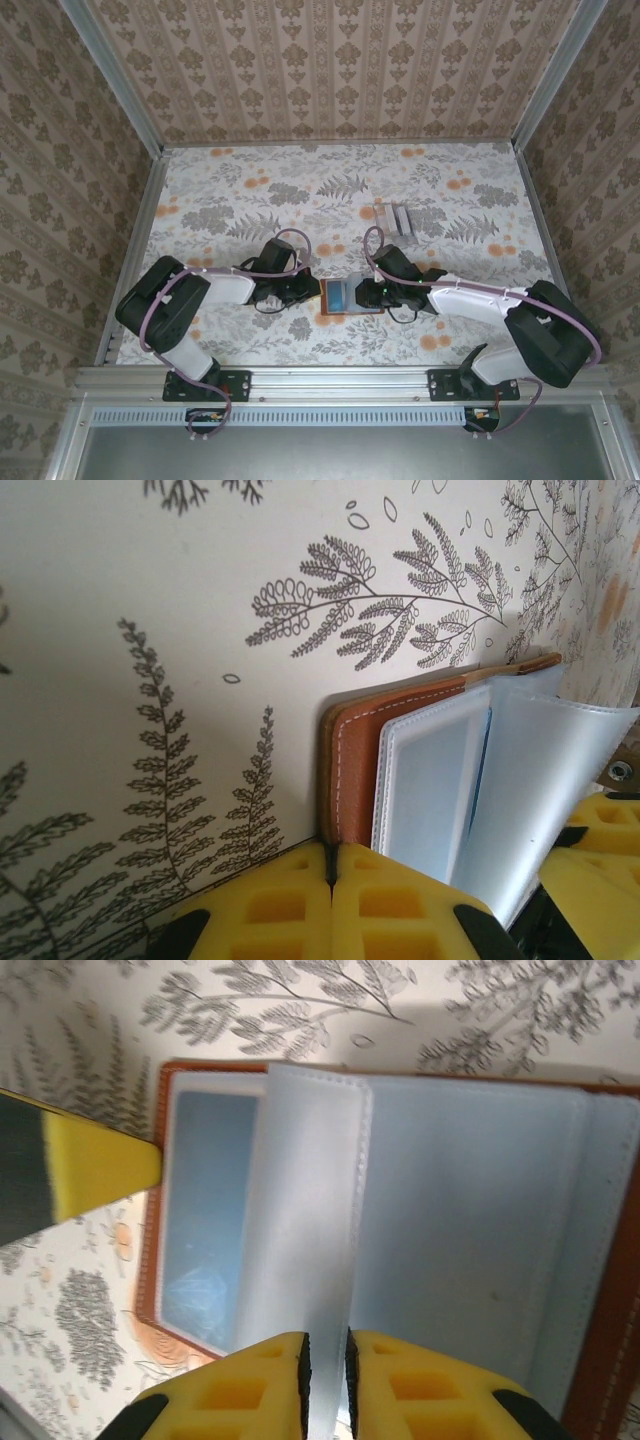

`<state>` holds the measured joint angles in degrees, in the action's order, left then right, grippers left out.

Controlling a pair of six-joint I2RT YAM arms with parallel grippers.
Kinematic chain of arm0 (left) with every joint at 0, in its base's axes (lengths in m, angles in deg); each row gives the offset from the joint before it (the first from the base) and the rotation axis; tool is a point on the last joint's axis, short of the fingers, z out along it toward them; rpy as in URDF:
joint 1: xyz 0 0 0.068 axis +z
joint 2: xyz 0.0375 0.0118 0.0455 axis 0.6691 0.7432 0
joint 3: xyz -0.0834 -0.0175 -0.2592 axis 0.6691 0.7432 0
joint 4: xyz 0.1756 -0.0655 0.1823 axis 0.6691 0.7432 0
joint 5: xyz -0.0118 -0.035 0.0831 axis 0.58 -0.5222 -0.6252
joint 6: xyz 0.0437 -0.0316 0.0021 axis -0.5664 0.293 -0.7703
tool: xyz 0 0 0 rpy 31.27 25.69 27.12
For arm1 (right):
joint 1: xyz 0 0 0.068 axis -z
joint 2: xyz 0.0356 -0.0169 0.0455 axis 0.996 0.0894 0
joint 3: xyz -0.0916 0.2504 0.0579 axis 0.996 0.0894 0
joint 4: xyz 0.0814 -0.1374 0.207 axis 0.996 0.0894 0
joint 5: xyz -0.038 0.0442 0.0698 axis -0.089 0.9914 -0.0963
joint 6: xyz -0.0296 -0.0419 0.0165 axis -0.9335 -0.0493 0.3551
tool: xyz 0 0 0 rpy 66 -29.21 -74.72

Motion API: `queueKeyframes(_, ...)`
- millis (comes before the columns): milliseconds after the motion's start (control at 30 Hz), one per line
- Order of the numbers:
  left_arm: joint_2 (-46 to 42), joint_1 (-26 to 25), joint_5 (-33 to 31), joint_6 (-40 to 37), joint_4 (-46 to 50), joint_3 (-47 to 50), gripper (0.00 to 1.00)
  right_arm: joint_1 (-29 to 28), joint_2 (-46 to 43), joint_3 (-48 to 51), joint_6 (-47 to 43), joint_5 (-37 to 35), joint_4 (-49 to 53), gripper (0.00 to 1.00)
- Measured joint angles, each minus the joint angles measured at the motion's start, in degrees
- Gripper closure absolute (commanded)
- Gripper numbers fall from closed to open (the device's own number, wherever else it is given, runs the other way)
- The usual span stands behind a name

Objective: Put the credit cards into the card holder

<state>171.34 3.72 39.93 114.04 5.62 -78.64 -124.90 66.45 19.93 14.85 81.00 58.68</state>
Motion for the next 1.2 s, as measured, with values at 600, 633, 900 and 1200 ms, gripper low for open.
queueKeyframes(600,0.74,-0.15,0.39,0.07,-2.25,0.28,1.00,0.00,-0.07,-0.22,-0.22,3.19,-3.13,0.68)
queueKeyframes(633,0.74,-0.24,0.28,0.07,-2.32,0.28,1.00,0.00,0.15,-0.50,-0.24,3.50,-3.15,0.67)
queueKeyframes(900,0.74,-0.33,0.13,0.04,-2.34,0.28,0.94,-0.07,4.50,-1.49,0.11,7.04,-7.74,0.67)
queueKeyframes(1200,0.44,-0.37,0.42,-0.04,-1.44,-0.76,0.70,-0.76,8.50,-1.51,3.08,11.91,-14.78,0.60)
